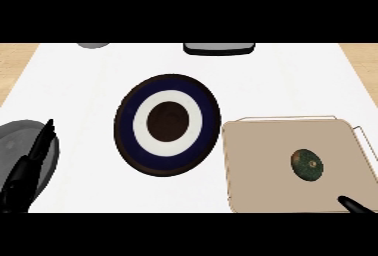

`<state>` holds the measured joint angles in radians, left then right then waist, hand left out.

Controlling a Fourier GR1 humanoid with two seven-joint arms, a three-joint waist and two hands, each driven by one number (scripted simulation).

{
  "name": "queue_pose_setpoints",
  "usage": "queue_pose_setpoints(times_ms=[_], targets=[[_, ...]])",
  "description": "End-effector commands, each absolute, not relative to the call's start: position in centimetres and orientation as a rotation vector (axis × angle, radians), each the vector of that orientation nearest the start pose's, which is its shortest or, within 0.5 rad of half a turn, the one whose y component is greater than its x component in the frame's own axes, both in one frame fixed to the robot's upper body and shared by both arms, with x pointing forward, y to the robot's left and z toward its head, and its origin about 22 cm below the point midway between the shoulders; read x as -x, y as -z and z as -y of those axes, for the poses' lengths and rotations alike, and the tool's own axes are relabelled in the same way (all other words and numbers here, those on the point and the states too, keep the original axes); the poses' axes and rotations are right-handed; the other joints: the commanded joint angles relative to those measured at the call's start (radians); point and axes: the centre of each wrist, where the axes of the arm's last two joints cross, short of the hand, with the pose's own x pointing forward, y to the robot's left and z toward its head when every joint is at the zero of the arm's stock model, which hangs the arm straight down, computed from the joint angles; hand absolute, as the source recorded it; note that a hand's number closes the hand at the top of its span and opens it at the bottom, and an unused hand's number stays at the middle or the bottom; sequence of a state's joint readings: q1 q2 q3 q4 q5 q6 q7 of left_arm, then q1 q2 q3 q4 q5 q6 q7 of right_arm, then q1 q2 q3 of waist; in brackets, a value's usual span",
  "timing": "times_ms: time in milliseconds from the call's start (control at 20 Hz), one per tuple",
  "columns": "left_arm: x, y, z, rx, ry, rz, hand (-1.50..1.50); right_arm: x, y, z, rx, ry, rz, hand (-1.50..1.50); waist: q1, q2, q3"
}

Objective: Pick the squash from the tray and place it in the plate

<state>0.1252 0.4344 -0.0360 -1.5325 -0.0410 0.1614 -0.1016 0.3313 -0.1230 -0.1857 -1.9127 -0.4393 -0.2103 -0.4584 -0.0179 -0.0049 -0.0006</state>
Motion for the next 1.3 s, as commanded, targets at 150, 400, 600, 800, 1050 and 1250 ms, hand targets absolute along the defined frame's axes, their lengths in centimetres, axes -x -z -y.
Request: queue_pose_setpoints(times_ms=[150, 400, 600, 800, 1050, 1250], targets=[[-21.8, -0.2, -33.5, -0.481, 0.282, 1.504, 0.00, -10.9, -5.9, 34.5, 0.385, 0.143, 1.858, -1.50, 0.002, 0.004, -0.001], [-21.3, -0.1, -33.7, -0.477, 0.290, 1.509, 0.00, -10.6, -8.5, 36.1, 0.496, -0.093, 1.664, -1.50, 0.016, 0.007, -0.002], [-21.8, -0.1, -33.6, -0.477, 0.312, 1.509, 0.00, -12.3, -11.3, 36.2, 0.526, -0.146, 1.542, -1.50, 0.022, 0.009, -0.001], [-21.2, -0.8, -34.8, -0.464, 0.303, 1.520, 0.00, -14.2, -9.6, 38.1, 0.540, -0.232, 1.425, -1.50, 0.031, 0.007, 0.001], [-22.1, -0.2, -33.2, -0.492, 0.311, 1.528, 0.00, -16.5, -8.7, 36.7, 0.483, -0.350, 1.317, -1.50, 0.026, 0.006, 0.001], [-20.6, 0.2, -33.9, -0.470, 0.290, 1.516, 0.00, -18.2, -9.3, 37.1, 0.483, -0.434, 1.231, -1.50, 0.030, 0.005, 0.001]])
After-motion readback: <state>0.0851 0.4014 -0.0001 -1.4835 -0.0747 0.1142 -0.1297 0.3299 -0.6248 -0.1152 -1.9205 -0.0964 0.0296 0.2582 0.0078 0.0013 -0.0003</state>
